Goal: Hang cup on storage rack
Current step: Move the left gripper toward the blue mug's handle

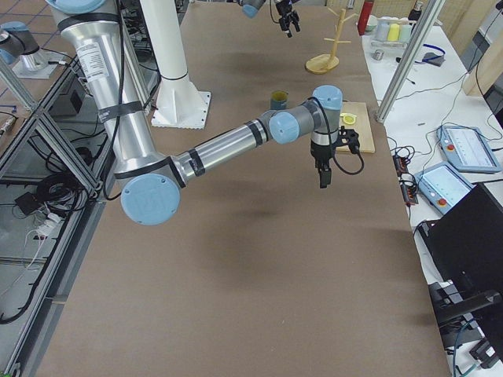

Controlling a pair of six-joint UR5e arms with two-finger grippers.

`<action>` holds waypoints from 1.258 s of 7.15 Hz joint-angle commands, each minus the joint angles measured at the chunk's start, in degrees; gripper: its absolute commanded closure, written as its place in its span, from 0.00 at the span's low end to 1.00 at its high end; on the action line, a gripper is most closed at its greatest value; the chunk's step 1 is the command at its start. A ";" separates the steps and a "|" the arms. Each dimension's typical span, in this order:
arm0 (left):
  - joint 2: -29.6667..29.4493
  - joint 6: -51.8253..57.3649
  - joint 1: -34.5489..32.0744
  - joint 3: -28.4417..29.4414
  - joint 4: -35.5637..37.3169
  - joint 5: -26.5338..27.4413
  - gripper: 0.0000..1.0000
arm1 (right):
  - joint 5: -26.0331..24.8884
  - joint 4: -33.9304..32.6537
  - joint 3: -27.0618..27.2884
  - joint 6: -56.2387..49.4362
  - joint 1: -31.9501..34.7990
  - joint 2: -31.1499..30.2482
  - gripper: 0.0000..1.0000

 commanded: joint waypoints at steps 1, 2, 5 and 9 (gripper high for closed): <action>-3.97 -2.04 9.14 1.23 0.23 9.20 0.02 | 2.14 -0.29 -1.11 -15.89 8.59 -6.48 0.00; -7.56 -2.04 13.36 3.93 0.23 15.94 0.02 | 3.88 -0.30 -2.60 -20.30 11.24 -8.07 0.00; -18.72 -1.87 17.79 15.26 0.14 19.88 0.12 | 6.18 -0.03 -2.88 -22.63 13.11 -10.90 0.00; -21.21 4.96 19.20 17.32 -0.38 15.67 0.19 | 6.09 -0.03 -2.88 -22.01 13.11 -10.81 0.00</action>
